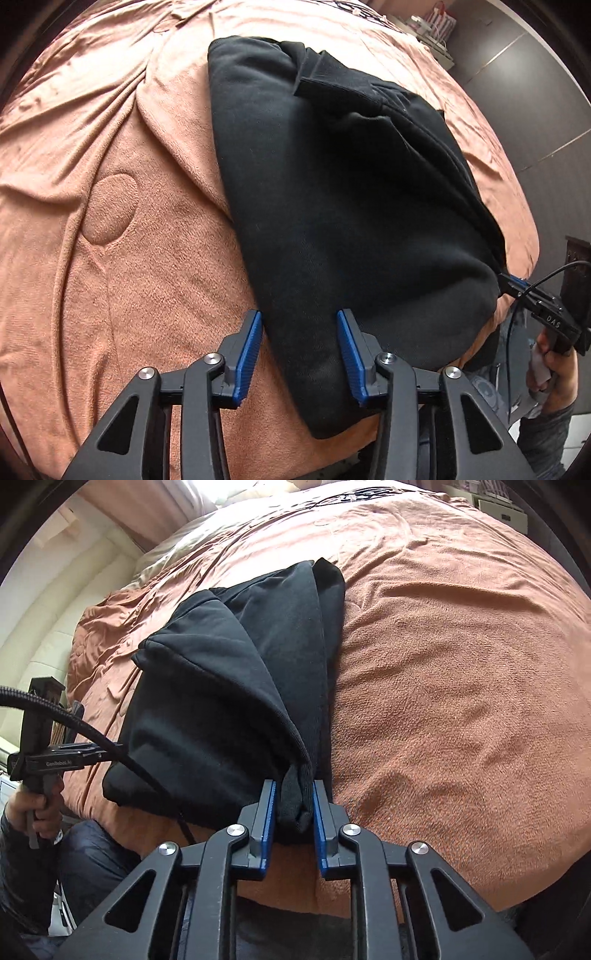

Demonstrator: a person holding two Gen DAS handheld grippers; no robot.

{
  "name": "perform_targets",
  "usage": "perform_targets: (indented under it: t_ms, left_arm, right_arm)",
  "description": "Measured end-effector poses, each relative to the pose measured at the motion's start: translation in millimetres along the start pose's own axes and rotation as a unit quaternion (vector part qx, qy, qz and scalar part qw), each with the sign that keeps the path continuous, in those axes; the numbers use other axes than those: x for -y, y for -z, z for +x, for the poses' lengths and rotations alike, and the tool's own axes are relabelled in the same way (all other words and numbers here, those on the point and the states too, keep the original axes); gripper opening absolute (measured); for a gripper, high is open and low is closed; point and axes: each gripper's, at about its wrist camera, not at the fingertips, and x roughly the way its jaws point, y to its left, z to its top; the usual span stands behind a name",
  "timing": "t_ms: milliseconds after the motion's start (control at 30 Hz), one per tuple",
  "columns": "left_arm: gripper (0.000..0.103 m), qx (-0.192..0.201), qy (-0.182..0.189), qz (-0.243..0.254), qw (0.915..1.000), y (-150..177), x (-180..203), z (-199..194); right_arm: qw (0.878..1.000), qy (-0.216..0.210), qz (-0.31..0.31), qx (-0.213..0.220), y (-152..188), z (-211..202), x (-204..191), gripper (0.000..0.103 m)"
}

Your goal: Fold small clothes

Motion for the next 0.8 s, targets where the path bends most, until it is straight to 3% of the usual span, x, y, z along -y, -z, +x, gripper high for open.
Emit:
perform_targets:
  t_ms: [167, 233, 333, 400, 633, 800]
  left_arm:
    - [0.038, -0.013, -0.018, 0.028, 0.9994, 7.3, 6.8, 3.3]
    - [0.038, -0.013, -0.008, 0.025, 0.9996, 8.6, 3.9, 1.8]
    - [0.038, 0.005, 0.012, 0.018, 0.9998, 7.2, -2.5, -6.1]
    - [0.038, 0.019, 0.011, 0.010, 0.9997, 6.6, -8.5, -12.1]
    - [0.038, 0.049, 0.032, -0.018, 0.9981, -0.3, -21.8, -23.7]
    - [0.039, 0.061, 0.042, -0.031, 0.9968, -0.3, -31.0, -31.0]
  right_arm:
    - [1.000, 0.020, -0.014, -0.012, 5.9, -0.1, -5.0, 0.014]
    - [0.999, 0.039, -0.028, -0.002, 1.9, -6.8, -11.7, 0.017]
    - [0.995, 0.082, -0.061, 0.016, -8.3, -19.3, -25.9, 0.036]
    - [0.993, 0.080, -0.085, 0.032, -16.4, -27.0, -38.2, 0.069]
    - [0.985, 0.062, -0.154, 0.036, -44.8, -21.7, -81.0, 0.070]
    - [0.974, 0.058, -0.219, 0.023, -62.6, 1.4, -116.9, 0.070]
